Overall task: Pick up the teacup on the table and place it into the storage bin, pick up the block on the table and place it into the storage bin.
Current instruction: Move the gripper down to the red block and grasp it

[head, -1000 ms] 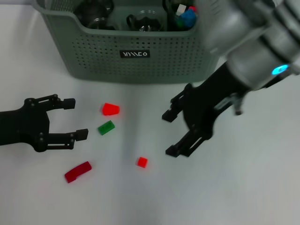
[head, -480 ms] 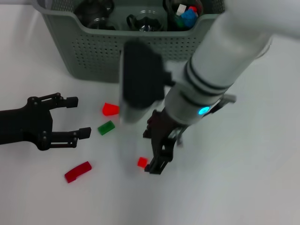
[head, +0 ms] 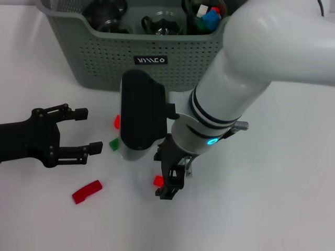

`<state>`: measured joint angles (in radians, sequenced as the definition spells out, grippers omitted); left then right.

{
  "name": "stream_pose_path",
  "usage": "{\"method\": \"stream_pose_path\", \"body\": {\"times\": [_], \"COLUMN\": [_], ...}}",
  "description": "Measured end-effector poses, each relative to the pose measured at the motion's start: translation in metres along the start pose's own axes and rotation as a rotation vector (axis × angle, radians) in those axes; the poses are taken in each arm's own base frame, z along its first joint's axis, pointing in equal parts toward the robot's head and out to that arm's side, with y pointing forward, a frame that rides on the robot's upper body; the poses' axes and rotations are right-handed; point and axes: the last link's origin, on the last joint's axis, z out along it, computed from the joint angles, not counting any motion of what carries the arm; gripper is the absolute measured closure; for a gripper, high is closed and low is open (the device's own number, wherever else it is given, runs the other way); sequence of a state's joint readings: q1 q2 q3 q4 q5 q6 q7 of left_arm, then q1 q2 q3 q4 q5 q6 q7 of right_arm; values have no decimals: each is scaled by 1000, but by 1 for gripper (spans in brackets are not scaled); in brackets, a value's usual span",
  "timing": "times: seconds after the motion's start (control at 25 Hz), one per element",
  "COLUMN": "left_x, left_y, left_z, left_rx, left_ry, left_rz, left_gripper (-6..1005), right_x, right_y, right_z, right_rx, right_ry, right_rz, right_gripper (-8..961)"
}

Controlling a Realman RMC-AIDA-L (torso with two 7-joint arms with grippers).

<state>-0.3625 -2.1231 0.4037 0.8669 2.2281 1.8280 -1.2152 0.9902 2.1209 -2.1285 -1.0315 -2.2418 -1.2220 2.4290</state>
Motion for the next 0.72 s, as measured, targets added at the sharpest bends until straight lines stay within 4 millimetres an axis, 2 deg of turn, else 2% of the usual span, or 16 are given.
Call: {"method": "stream_pose_path", "body": {"times": [0.2, 0.44, 0.64, 0.72], "left_x": [0, 0, -1, -1], "left_y": [-1, -1, 0, -1], "left_z": [1, 1, 2, 2], "left_rx": [3, 4, 2, 6], "left_ry": [2, 5, 9, 7], "left_rz": [2, 9, 2, 2], "left_gripper": [111, 111, 111, 112], "right_x": [1, 2, 1, 1], "right_y": [0, 2, 4, 4], "right_z": [4, 9, 12, 12], "right_rx": [7, 13, 16, 17], "right_ry": [-2, -1, -2, -5], "right_rz": [-2, -7, -13, -16], "right_gripper": [155, 386, 459, 461]}}
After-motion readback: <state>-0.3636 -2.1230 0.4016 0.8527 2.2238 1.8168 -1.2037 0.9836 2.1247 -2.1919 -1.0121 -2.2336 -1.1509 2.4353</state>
